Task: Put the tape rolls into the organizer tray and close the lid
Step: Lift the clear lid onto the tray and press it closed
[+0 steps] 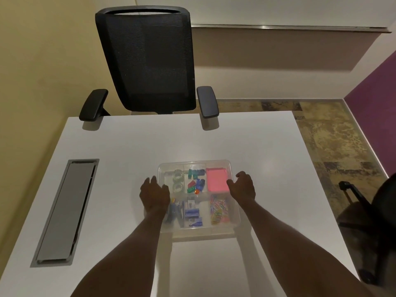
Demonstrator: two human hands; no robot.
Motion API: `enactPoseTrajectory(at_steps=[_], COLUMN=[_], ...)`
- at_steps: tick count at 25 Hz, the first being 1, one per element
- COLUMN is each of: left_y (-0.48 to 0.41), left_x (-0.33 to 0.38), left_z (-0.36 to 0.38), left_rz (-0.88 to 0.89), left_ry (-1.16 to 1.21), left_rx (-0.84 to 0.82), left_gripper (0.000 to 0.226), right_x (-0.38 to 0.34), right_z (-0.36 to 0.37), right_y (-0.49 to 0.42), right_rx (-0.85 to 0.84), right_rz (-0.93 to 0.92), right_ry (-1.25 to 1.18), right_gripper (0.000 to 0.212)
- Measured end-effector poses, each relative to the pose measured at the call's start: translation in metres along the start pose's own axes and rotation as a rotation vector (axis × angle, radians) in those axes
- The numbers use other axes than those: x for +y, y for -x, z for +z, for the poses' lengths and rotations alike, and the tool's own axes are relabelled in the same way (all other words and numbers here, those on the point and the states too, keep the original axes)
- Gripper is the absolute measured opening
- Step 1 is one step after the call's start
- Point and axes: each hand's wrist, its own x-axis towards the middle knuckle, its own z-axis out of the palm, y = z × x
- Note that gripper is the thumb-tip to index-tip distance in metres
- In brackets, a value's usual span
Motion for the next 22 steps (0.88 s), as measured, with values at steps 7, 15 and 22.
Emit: enactPoseTrajectory(at_steps=[7,15,22], left_y=[0.006,0.01,0.005], left_x=[0.08,0.128,0.113], left_z=[0.054,0.094,0.096], left_rz=[0.623,0.688,0.757], left_ry=[-0.274,-0.471,-0.477], left_rx=[-0.161,-0.356,-0.333], left_gripper=[0.065,0.077,0.075], right_x=[-0.02,-0.016,-0.019], right_z=[0.018,0.033,0.035], right_y=[-0.013,-0.021,-0.025], right_rx=[-0.01,-0.089,-0.104], right_rz=[-0.306,-0.389,-0.386], right_ry=[0.211,0.445,0.56], right_gripper=[0.08,0.079,0.076])
